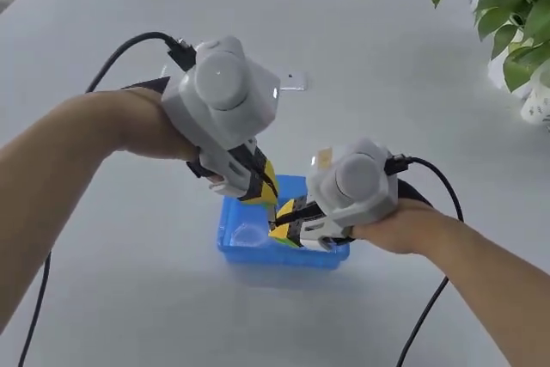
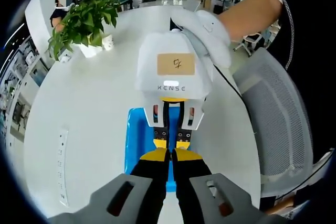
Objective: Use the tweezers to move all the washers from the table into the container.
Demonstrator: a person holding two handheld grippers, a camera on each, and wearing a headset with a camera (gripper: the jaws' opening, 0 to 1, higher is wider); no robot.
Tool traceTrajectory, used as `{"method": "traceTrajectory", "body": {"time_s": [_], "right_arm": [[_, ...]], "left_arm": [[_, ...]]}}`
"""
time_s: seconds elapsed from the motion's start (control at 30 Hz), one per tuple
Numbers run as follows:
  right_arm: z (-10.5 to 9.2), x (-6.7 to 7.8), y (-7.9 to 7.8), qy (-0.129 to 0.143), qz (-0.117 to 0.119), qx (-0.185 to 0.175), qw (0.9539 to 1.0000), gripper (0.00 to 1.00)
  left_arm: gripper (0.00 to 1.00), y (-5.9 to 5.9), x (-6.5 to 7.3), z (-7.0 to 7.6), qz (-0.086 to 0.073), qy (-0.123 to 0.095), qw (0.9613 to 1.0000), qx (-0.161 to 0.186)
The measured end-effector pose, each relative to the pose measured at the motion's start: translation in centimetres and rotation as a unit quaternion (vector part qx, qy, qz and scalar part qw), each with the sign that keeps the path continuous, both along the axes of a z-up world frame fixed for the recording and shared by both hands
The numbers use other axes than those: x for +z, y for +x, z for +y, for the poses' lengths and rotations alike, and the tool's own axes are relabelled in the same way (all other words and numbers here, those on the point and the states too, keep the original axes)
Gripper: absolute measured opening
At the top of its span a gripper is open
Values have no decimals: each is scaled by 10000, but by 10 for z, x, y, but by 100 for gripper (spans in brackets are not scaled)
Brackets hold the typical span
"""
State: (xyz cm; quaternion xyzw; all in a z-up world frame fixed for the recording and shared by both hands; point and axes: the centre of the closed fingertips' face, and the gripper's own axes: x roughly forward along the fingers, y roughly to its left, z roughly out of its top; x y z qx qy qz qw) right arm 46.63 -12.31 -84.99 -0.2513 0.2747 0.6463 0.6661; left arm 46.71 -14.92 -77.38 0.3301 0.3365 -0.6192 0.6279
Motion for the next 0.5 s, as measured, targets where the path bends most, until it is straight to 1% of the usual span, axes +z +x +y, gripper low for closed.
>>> {"method": "traceTrajectory", "body": {"time_s": [0.27, 0.5], "right_arm": [[1, -9, 2, -128, 93, 74, 9998, 10], [-1, -16, 4, -258, 136, 121, 9995, 10]], "left_arm": [[6, 4, -9, 1, 70, -4, 10000, 69], [7, 7, -16, 2, 90, 4, 9999, 116]]}}
